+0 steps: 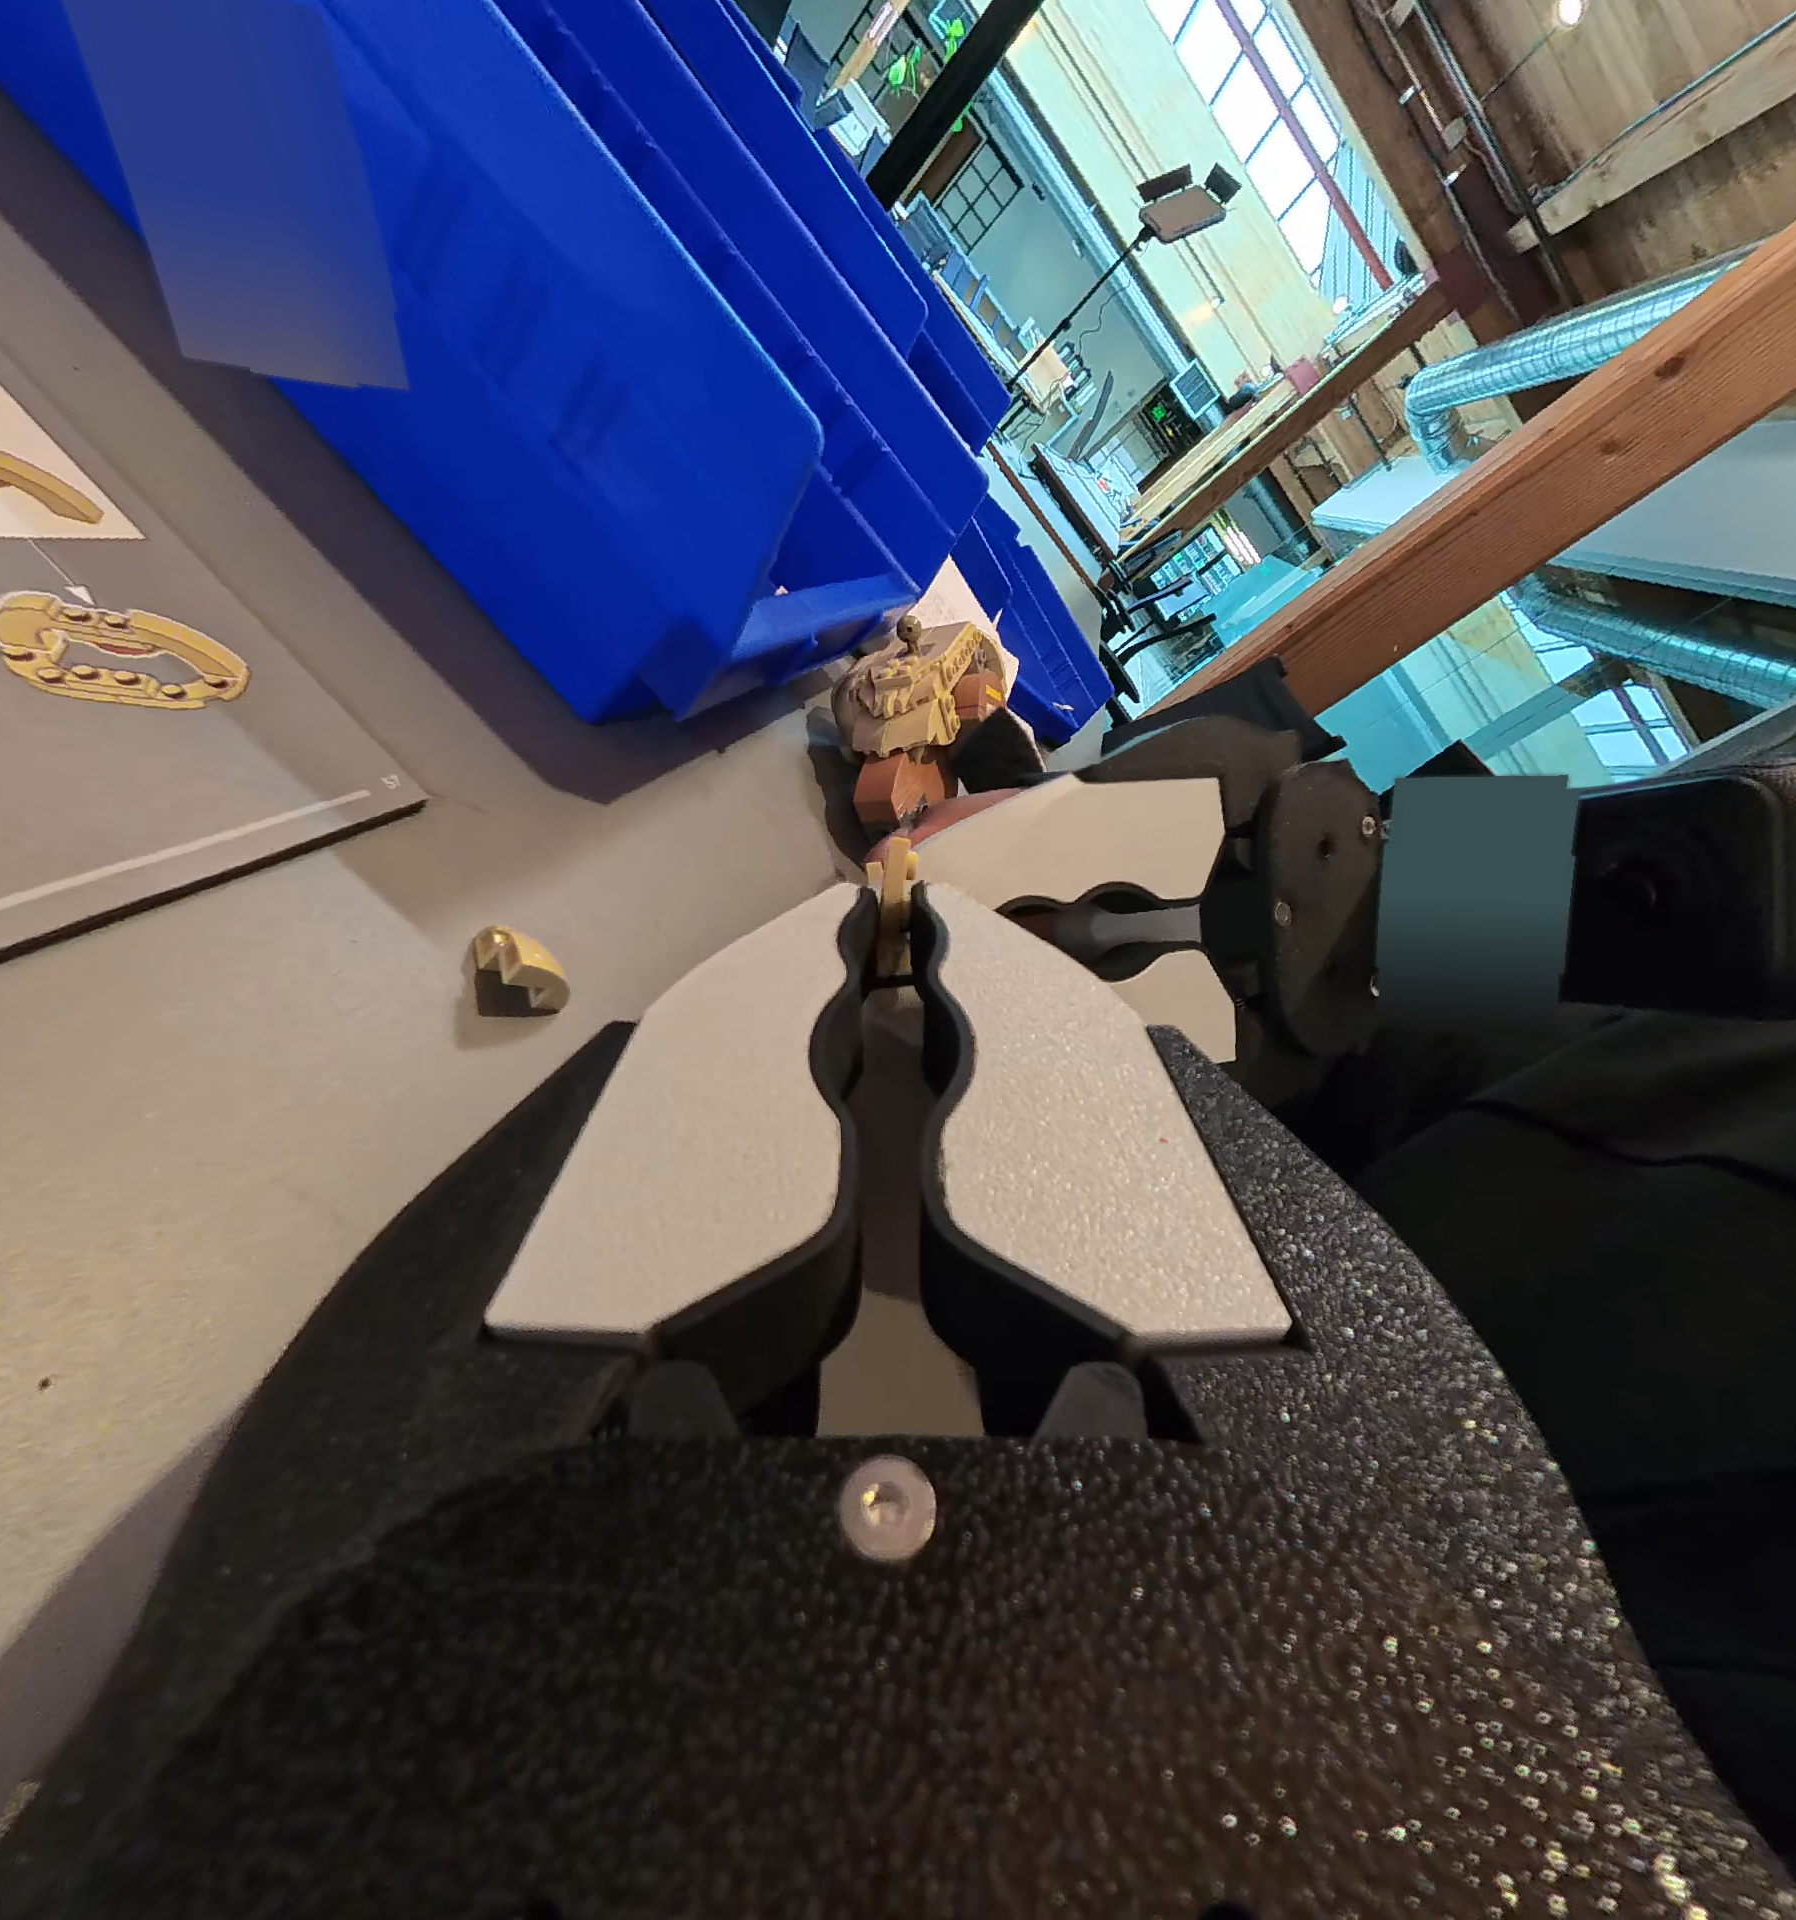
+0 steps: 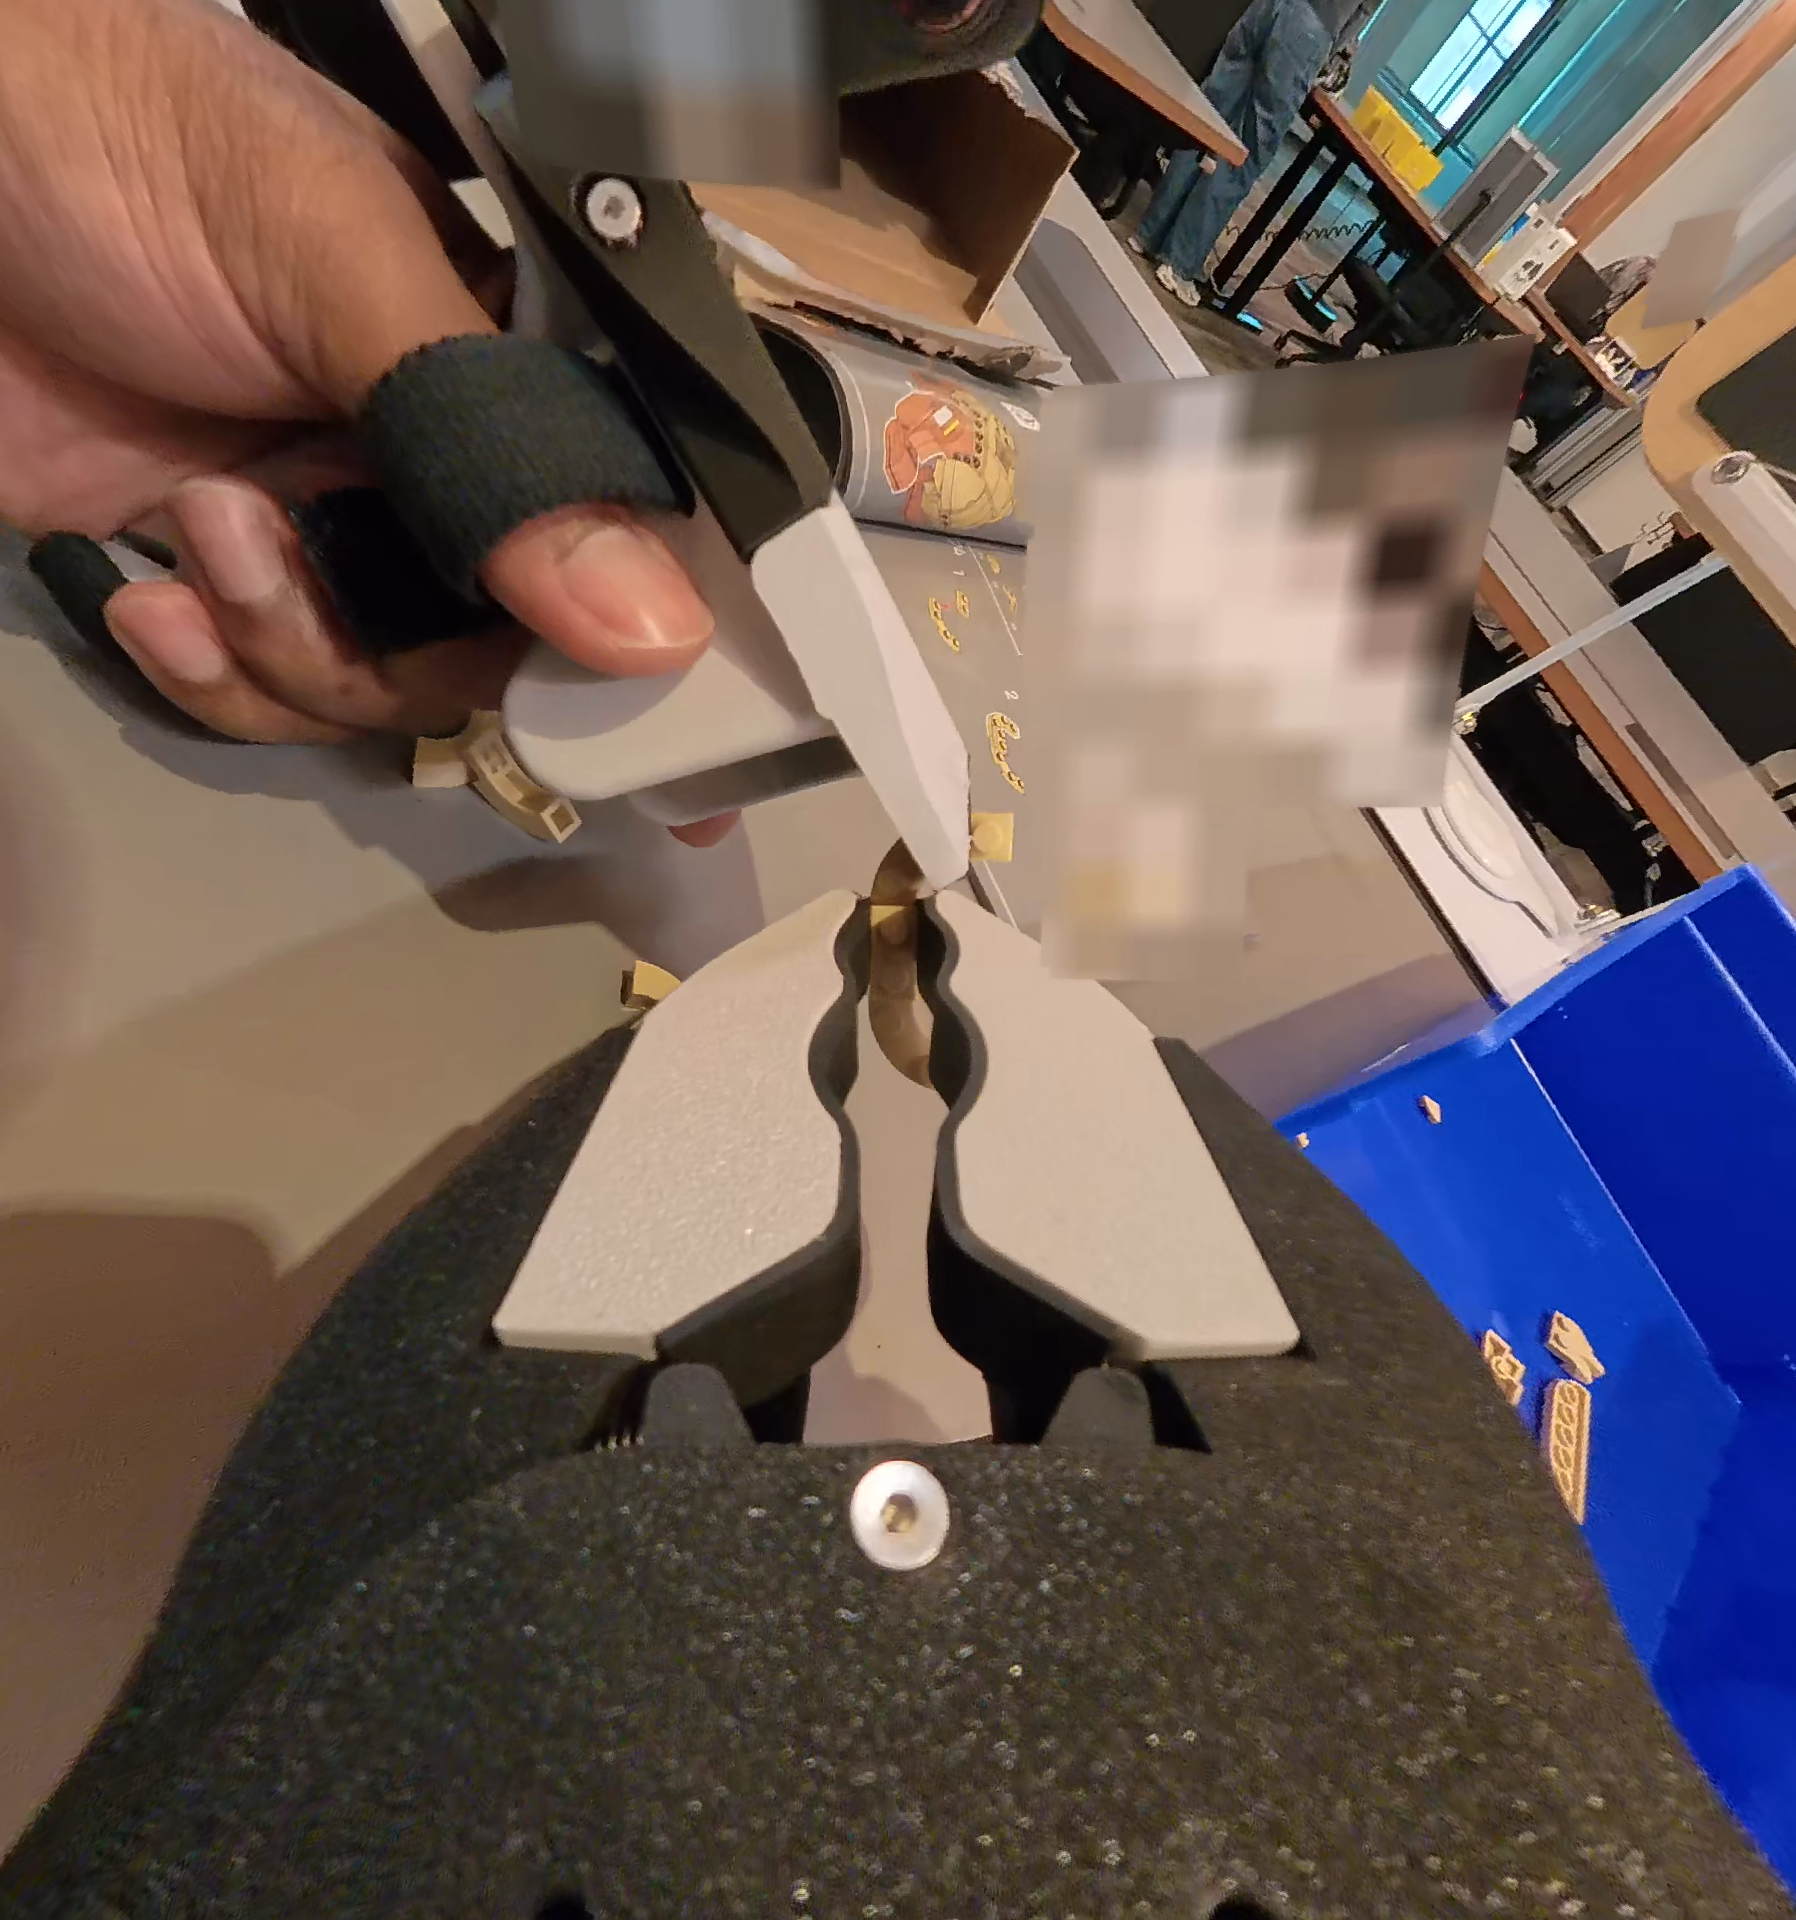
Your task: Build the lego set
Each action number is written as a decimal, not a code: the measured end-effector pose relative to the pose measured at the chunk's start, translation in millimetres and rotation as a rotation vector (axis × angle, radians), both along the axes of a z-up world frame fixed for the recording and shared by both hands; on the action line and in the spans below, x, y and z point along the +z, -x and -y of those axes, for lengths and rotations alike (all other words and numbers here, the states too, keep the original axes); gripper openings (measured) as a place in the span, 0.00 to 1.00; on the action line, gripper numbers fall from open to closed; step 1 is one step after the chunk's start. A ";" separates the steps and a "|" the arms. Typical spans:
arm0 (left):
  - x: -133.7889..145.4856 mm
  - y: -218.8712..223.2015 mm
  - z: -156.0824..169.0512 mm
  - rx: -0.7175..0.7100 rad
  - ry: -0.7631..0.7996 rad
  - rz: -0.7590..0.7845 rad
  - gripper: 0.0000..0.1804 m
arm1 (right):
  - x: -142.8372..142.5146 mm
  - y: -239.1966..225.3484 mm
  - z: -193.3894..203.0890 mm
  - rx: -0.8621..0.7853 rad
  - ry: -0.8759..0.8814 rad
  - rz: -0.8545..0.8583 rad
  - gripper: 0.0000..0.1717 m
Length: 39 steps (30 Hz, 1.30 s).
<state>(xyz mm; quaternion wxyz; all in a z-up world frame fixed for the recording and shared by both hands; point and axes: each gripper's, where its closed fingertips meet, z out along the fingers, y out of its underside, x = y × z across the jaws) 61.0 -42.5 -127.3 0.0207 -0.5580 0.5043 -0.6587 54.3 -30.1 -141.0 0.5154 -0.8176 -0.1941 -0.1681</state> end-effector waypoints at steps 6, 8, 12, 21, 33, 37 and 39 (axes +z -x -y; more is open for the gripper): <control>0.4 3.2 2.2 -0.053 -0.091 0.007 0.05 | 3.0 -0.3 0.3 0.005 -0.013 -0.045 0.05; -2.2 5.0 3.0 -0.076 -0.143 -0.002 0.06 | 3.5 -1.2 0.4 0.004 -0.014 -0.044 0.05; -4.5 6.0 1.4 -0.089 -0.201 -0.013 0.08 | 3.8 1.6 -0.1 0.013 -0.018 -0.019 0.05; -3.3 8.7 3.8 -0.124 -0.189 -0.020 0.06 | 6.2 3.2 -0.8 0.013 -0.021 0.082 0.05; 0.2 8.6 5.2 -0.141 -0.100 -0.030 0.06 | 10.1 3.0 -1.1 0.009 -0.027 0.108 0.04; 0.3 8.5 5.4 -0.140 -0.099 -0.011 0.05 | 10.9 2.5 -1.5 0.003 -0.027 0.138 0.04; 0.0 8.4 5.1 -0.140 -0.110 0.003 0.05 | 10.8 2.4 -1.7 -0.001 -0.024 0.144 0.04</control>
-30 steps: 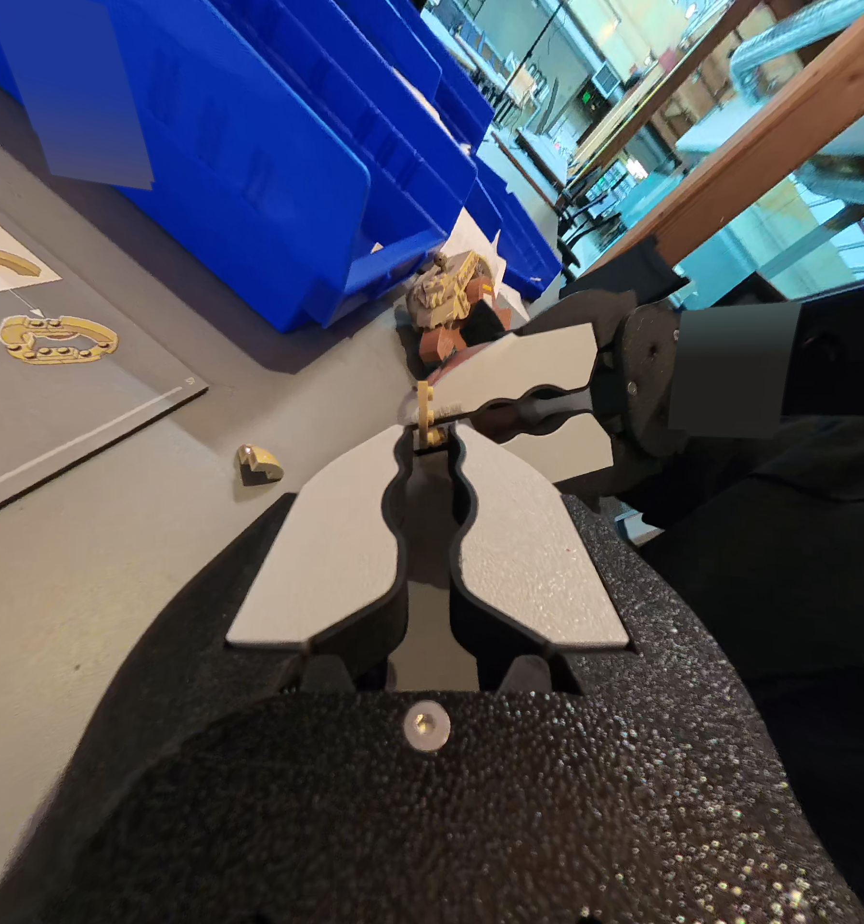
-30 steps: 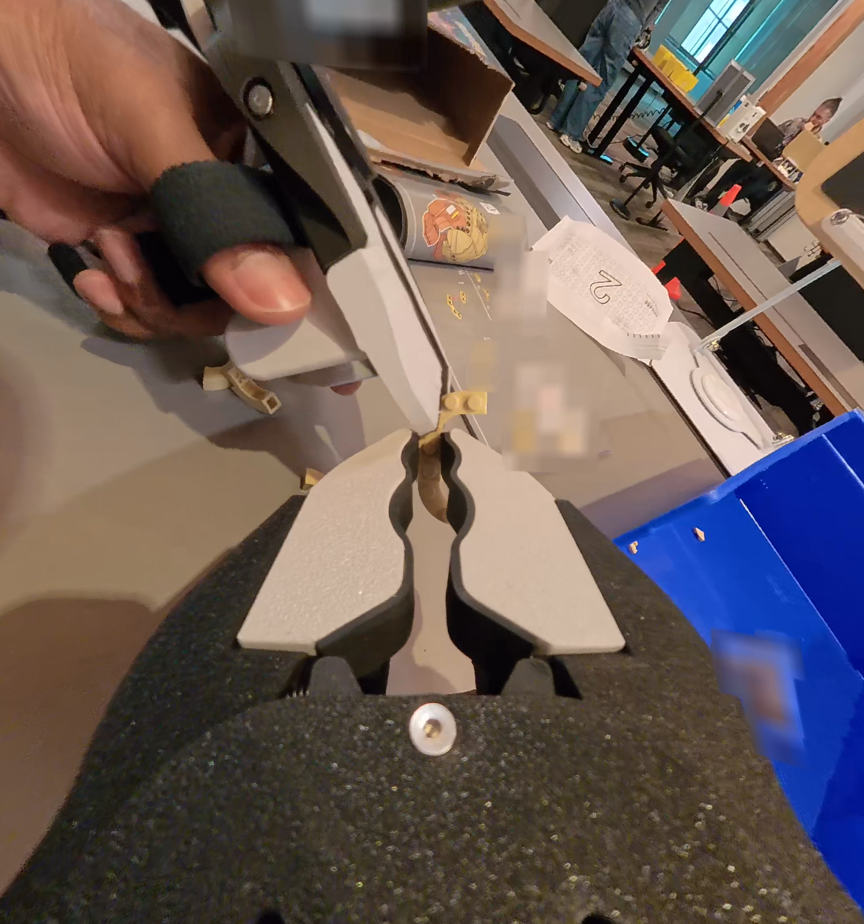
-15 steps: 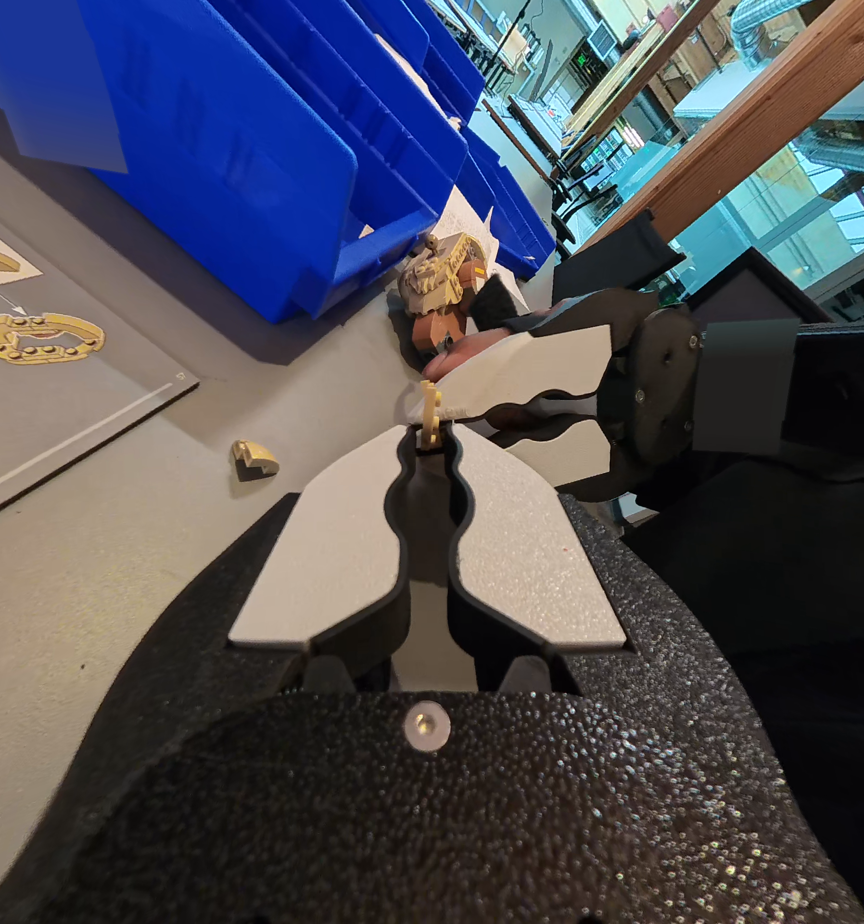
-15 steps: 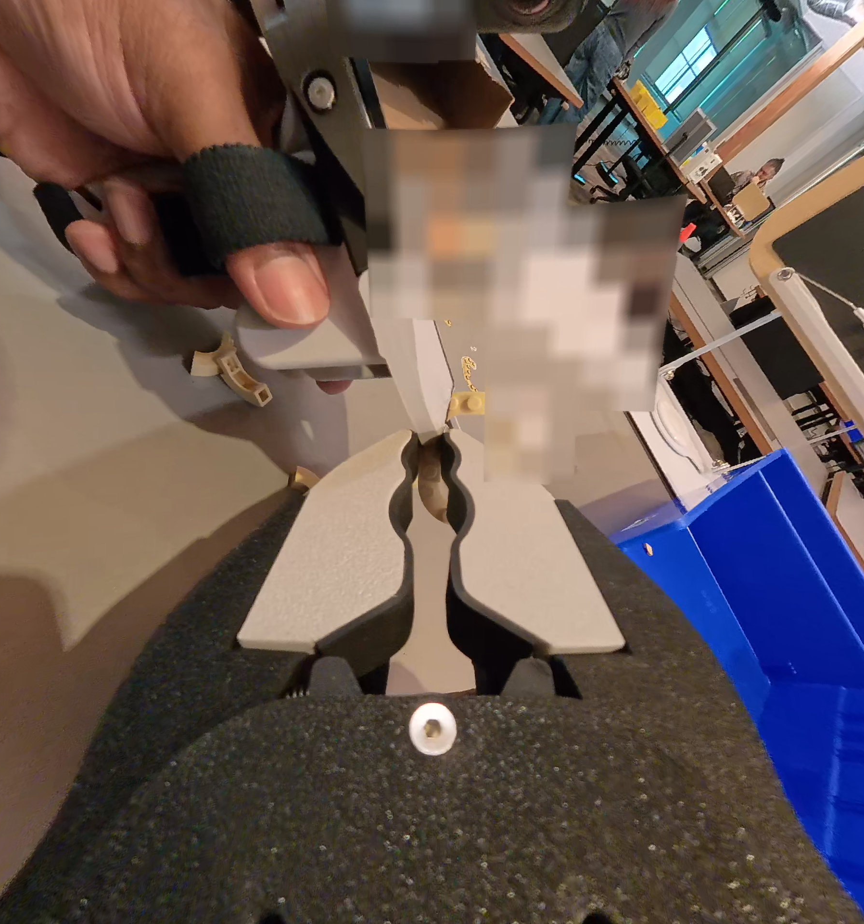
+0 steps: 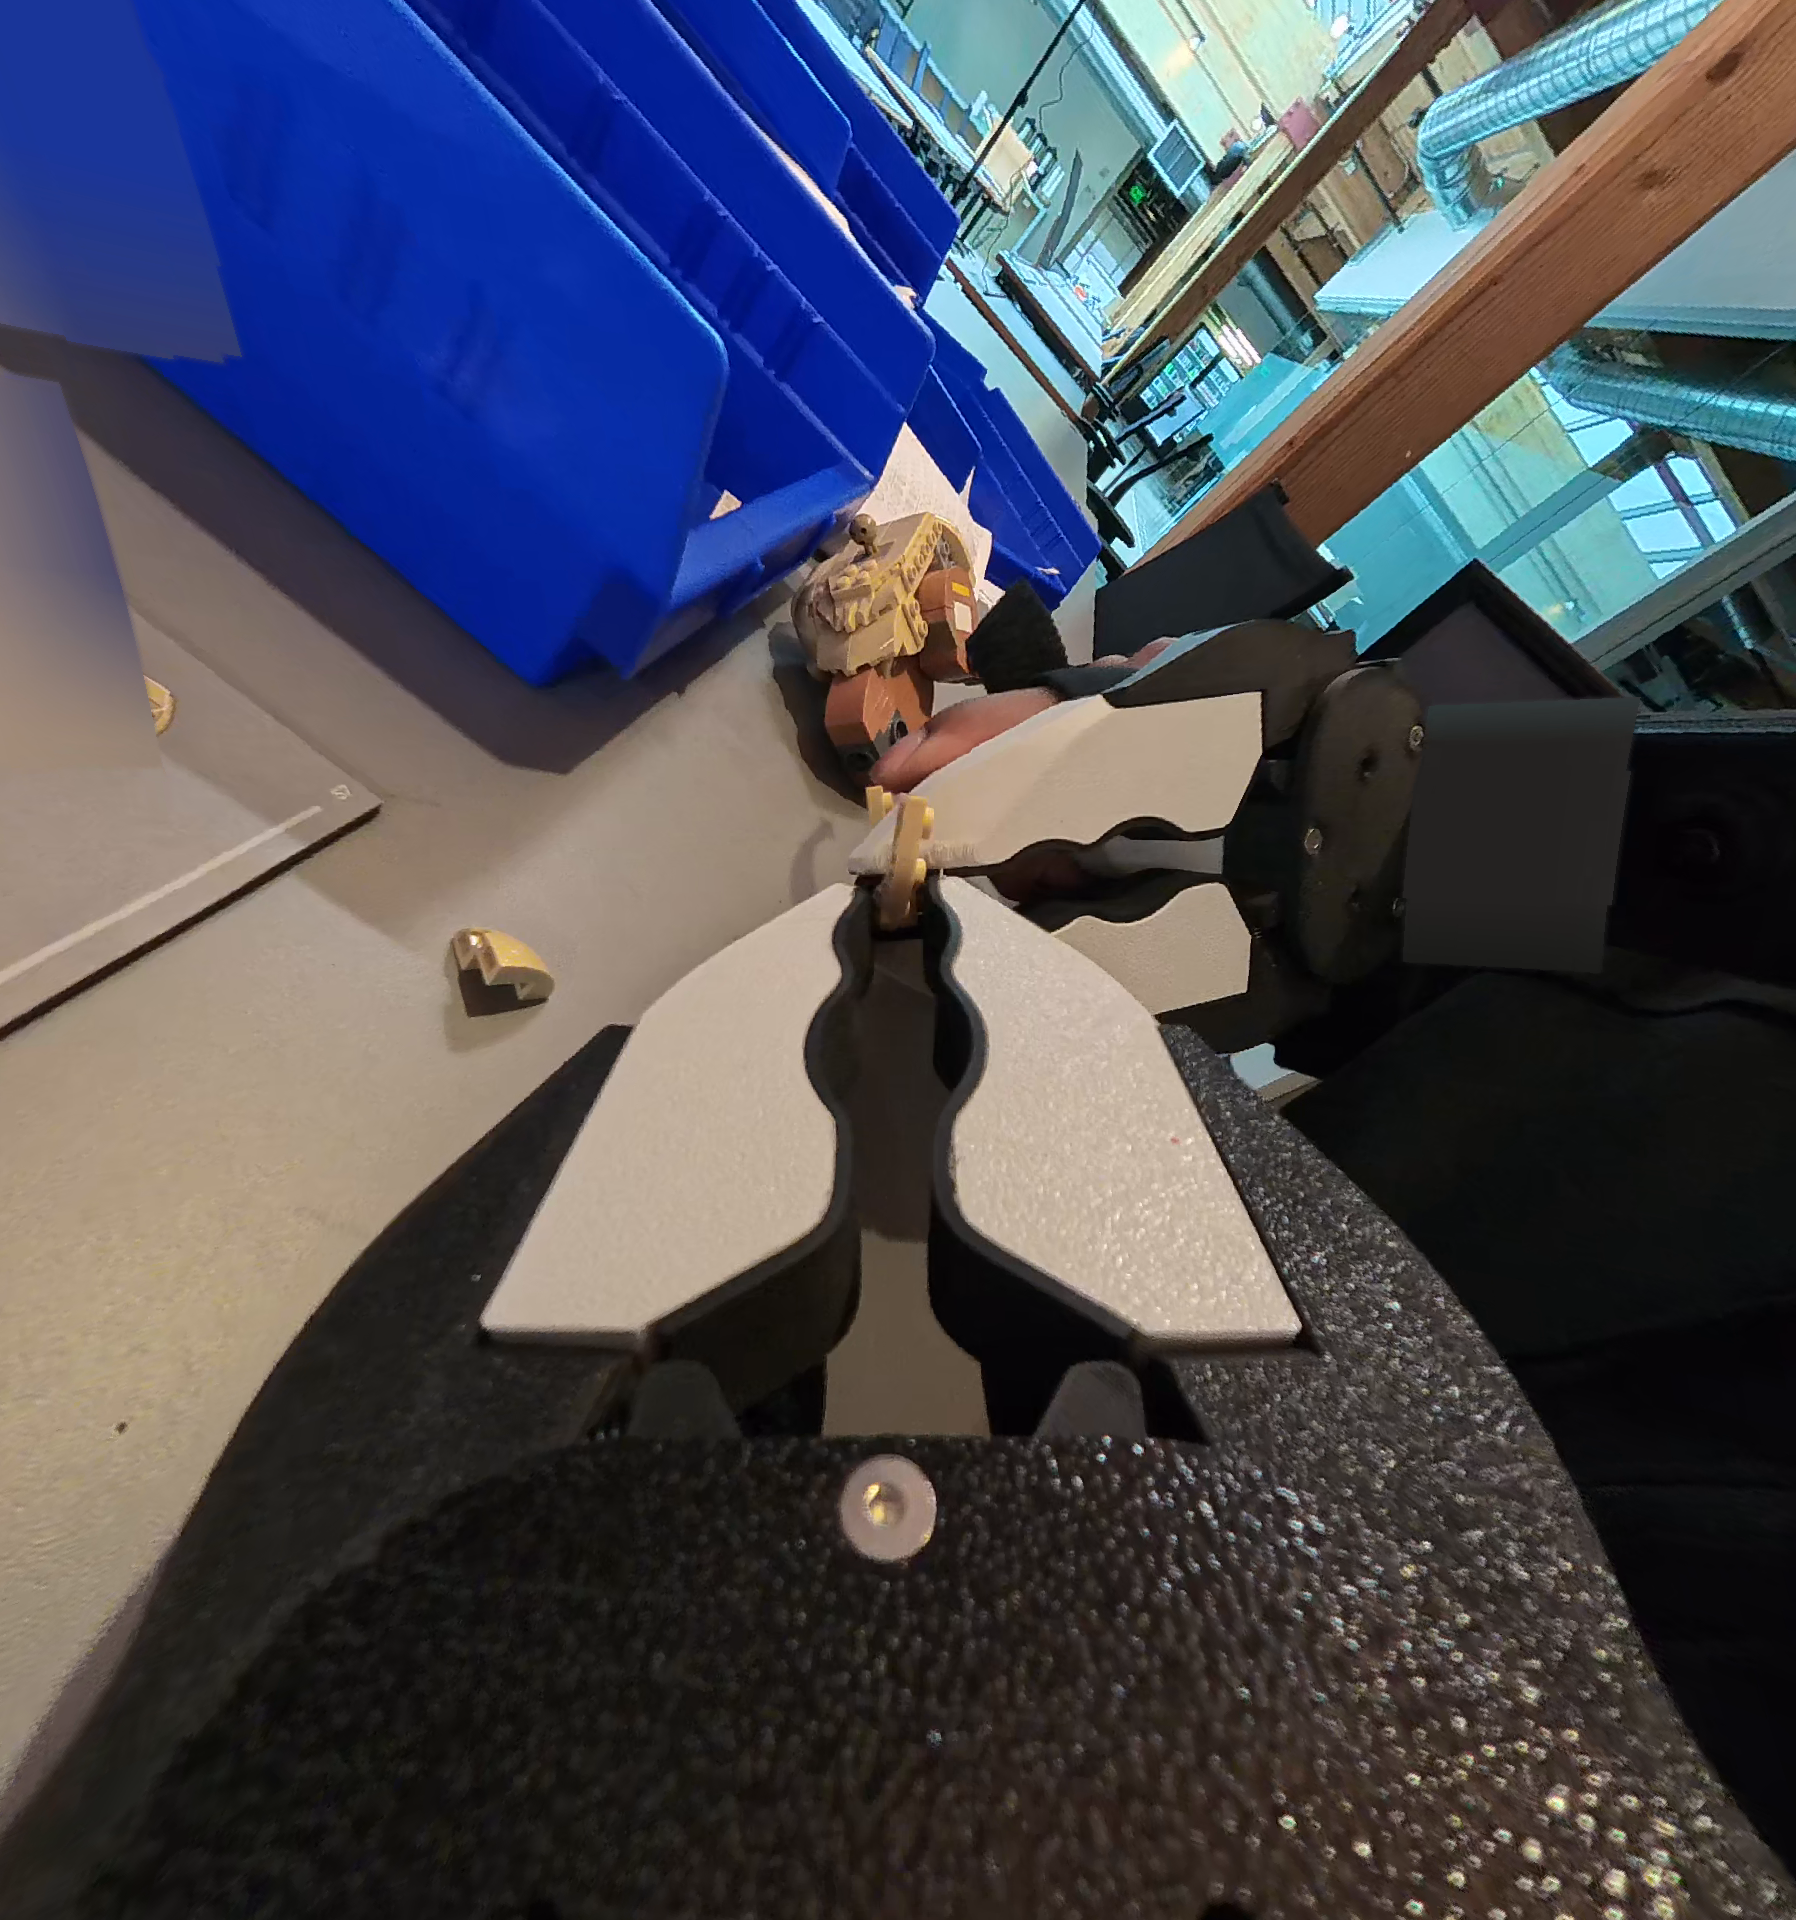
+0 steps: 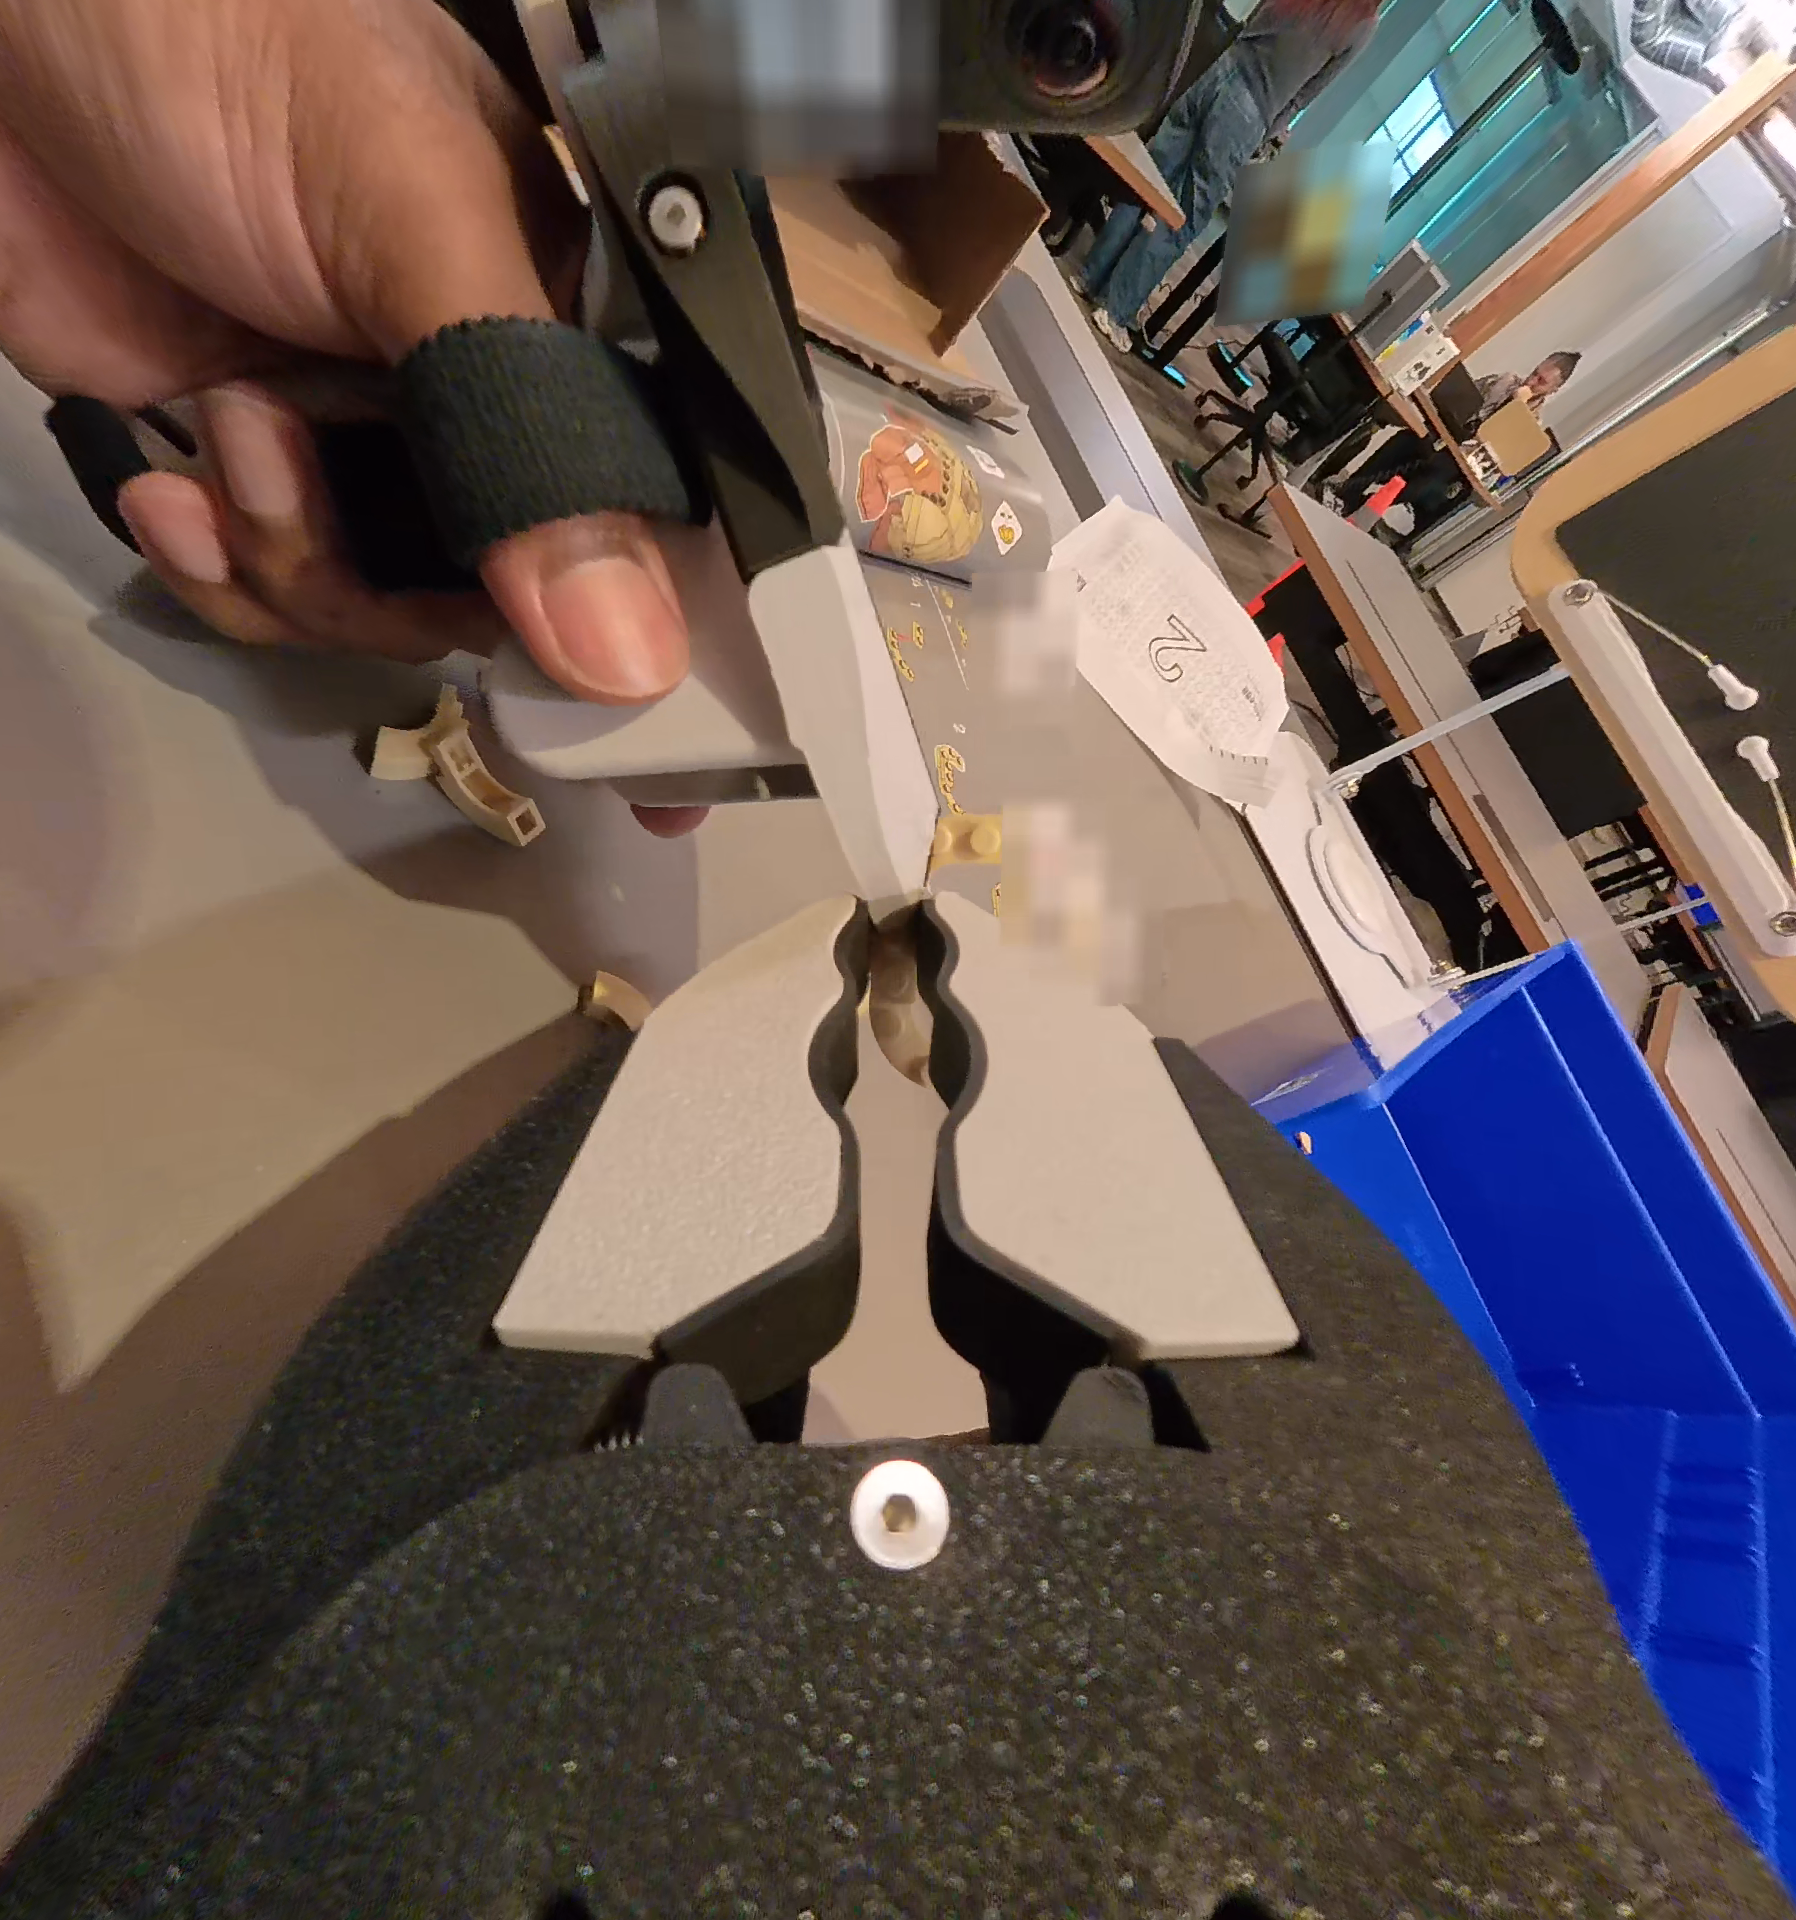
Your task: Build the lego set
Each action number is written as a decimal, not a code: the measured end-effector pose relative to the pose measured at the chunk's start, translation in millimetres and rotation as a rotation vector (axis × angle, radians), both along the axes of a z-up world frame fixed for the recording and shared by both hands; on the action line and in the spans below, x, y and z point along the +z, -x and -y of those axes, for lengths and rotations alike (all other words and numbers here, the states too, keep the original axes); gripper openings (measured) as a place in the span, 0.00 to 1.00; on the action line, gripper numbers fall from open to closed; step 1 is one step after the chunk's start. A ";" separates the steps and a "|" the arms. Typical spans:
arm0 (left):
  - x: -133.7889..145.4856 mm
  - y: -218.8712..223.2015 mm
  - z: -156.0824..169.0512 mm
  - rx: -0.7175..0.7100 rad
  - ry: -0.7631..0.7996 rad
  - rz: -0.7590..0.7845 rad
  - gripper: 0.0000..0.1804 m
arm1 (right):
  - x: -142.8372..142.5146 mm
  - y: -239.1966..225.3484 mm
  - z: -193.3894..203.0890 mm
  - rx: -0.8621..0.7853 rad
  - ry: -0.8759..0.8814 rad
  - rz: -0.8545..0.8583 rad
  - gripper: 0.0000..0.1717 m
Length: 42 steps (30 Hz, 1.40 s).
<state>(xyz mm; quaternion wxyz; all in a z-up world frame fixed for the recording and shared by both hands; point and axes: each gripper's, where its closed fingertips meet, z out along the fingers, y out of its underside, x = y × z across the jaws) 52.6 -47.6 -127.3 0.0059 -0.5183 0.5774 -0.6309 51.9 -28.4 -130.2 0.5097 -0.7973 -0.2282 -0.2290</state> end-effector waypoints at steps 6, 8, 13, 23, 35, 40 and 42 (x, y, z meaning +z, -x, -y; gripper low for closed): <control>0.6 -0.5 -0.6 0.013 -0.048 0.048 0.04 | 0.7 -0.7 -0.4 -0.007 -0.003 0.028 0.05; 0.3 -0.5 -0.4 0.013 -0.042 0.047 0.04 | 0.2 -0.6 -0.2 -0.006 0.000 0.028 0.05; 0.4 -0.8 -1.5 0.014 -0.039 0.057 0.03 | 0.6 -0.8 -1.2 -0.008 -0.013 0.042 0.05; 11.6 0.3 -0.3 -0.006 -0.050 0.149 0.03 | 4.7 -3.8 1.2 -0.010 -0.037 -0.024 0.16; 28.7 18.4 6.0 -0.189 -0.398 0.485 0.03 | 34.2 13.8 19.9 0.217 -0.099 -0.185 0.12; 29.7 30.6 15.3 -0.285 -0.533 0.604 0.03 | 33.2 29.3 27.5 0.330 -0.062 -0.249 0.09; 30.0 33.6 17.5 -0.308 -0.545 0.619 0.03 | 32.3 34.2 29.6 0.361 -0.052 -0.247 0.07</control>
